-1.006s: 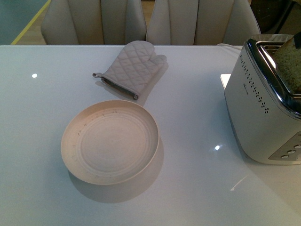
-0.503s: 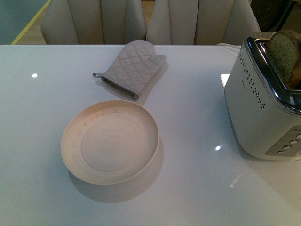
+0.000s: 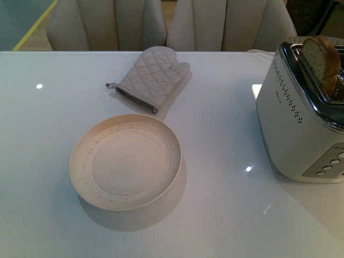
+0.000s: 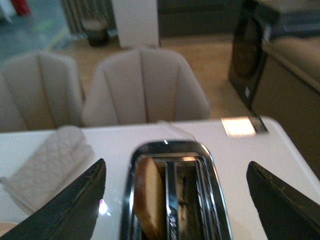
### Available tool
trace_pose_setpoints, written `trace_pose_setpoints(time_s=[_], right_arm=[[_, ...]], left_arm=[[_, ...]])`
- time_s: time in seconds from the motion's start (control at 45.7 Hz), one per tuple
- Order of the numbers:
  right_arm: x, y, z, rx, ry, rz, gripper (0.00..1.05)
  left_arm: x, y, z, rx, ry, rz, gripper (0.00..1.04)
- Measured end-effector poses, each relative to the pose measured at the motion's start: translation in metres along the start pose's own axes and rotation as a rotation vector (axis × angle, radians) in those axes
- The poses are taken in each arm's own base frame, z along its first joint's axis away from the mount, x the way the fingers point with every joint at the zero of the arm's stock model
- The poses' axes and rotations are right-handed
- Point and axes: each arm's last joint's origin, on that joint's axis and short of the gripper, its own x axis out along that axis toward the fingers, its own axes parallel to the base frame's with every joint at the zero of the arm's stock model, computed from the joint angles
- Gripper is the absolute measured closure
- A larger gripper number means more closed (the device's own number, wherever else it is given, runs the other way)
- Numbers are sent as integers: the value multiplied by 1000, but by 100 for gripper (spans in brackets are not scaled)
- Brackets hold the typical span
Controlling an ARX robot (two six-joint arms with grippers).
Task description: Put bread into toaster
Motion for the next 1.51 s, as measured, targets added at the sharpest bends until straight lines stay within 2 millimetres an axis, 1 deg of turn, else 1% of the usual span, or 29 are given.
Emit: trace_pose_setpoints(time_s=[0.044,0.066,0.087,0.153,0.175,0.219,0.263,0.328,0.372,0.634,1.006,1.509], right_arm=[[-8,0,-6,-6,-65,20,32],[-12,0,-10,-9,-92,28,37],[-15,0,-14,-11,-99,28,41],[-25,-1,-30,-18,-89,24,57],[-27,-1,-33,-19,-85,25,60],[-33,-1,-40,-20,-83,25,71],[-38,-2,-44,-20,-84,25,80],[-45,-2,-51,-21,-90,25,96],[-49,-2,-55,-26,-91,25,103],[-71,-3,-73,-24,-87,25,103],[-86,-4,-86,-25,-104,25,103],[-98,-4,-85,-25,-117,25,103]], left_arm=[[0,0,0,0,0,0,7],[0,0,0,0,0,0,7],[0,0,0,0,0,0,7],[0,0,0,0,0,0,7],[0,0,0,0,0,0,7],[0,0,0,0,0,0,7],[0,0,0,0,0,0,7],[0,0,0,0,0,0,7],[0,0,0,0,0,0,7],[0,0,0,0,0,0,7],[0,0,0,0,0,0,7],[0,0,0,0,0,0,7]])
